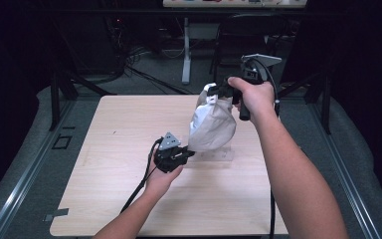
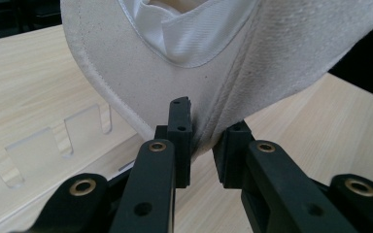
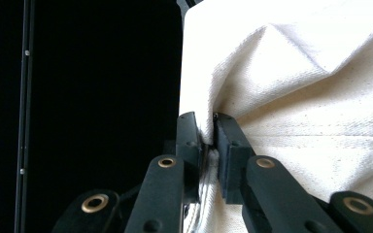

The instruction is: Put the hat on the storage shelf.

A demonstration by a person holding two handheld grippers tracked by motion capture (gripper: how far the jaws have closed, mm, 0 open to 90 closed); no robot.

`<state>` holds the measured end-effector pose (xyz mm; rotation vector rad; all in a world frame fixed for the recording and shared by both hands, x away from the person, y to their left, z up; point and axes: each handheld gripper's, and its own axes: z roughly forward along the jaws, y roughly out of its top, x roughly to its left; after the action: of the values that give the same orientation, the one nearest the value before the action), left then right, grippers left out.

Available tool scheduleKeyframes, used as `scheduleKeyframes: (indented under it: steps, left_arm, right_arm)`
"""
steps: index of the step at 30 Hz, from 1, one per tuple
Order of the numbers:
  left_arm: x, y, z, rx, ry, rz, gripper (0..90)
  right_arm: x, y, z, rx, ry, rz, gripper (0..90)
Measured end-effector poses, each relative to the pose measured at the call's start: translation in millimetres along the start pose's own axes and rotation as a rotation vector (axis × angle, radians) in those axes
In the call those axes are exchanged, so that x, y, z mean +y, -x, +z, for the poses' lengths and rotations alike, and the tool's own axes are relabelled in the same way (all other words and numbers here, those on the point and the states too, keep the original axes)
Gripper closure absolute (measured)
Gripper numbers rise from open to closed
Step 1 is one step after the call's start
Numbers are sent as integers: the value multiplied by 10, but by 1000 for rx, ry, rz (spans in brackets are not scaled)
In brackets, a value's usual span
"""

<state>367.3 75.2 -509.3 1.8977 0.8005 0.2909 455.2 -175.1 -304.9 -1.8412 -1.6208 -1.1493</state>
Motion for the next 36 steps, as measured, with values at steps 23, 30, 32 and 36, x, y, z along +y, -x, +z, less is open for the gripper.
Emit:
scheduleKeyframes:
  steps: [23, 30, 32, 36]
  left_arm:
    - [-157, 18, -47, 69, -10, -18, 830]
    - [-218, -12, -41, 69, -12, -34, 837]
    - [-243, -25, -43, 65, -16, -40, 839]
    - [-285, -33, -38, 70, -29, -37, 846]
  right_arm:
    - [-36, 42, 182, -35, -40, -20, 819]
    - [-47, 80, 217, -69, -57, -34, 818]
    - [-54, 92, 243, -68, -62, -33, 818]
    - [-66, 128, 308, -81, -80, -31, 819]
